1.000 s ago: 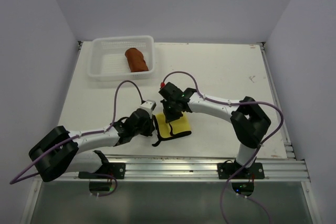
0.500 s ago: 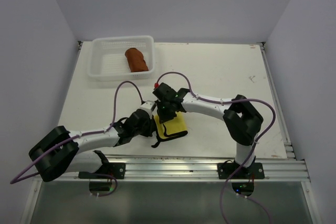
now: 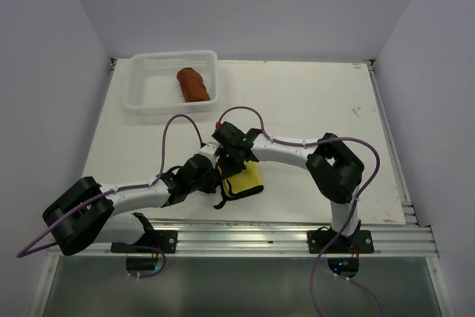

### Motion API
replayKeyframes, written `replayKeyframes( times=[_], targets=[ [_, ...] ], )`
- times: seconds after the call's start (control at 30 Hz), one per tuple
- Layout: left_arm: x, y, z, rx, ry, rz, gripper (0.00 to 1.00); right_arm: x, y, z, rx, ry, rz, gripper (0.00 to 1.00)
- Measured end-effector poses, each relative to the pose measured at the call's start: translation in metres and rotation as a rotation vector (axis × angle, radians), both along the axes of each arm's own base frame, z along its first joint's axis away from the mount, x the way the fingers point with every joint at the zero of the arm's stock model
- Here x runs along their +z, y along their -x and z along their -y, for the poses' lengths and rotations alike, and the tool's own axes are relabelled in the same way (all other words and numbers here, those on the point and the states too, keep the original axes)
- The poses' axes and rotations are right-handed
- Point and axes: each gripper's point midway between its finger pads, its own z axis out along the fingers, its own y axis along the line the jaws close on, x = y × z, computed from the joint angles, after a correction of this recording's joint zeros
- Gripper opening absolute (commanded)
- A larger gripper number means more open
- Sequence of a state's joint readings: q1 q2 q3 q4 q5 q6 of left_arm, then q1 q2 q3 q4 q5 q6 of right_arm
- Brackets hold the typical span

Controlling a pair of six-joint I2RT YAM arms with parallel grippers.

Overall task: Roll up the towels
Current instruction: Fold the towel

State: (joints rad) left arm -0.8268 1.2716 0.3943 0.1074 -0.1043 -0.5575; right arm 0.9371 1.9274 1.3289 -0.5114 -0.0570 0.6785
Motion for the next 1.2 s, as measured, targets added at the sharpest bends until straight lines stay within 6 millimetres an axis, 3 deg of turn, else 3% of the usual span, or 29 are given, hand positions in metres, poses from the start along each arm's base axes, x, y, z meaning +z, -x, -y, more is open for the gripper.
replayKeyframes(
  times=[0.07,0.4,0.7,0.87,1.03,1.2],
  targets=[
    [0.0,0.0,0.001,0.0,0.002,0.001,0.0,0.0,0.006,-0.005,0.018,-0.011,-0.009,0.14],
    [0.001,-0.001,0.001,0.001,0.003,0.005,0.0,0.002,0.012,-0.007,0.035,0.003,-0.01,0.3],
    [0.013,-0.002,-0.001,0.008,0.023,0.031,0.0,0.015,0.006,-0.004,0.035,0.031,0.024,0.38],
    [0.021,-0.001,-0.009,0.032,0.025,0.054,0.01,0.028,0.003,0.005,0.029,0.044,0.054,0.38],
    [0.022,0.005,-0.025,0.077,-0.015,0.036,0.03,0.058,-0.008,0.015,0.007,0.008,0.115,0.25],
    [0.034,0.005,-0.04,0.138,-0.078,0.018,0.04,0.087,-0.02,0.044,-0.06,-0.042,0.173,0.19]
  ],
)
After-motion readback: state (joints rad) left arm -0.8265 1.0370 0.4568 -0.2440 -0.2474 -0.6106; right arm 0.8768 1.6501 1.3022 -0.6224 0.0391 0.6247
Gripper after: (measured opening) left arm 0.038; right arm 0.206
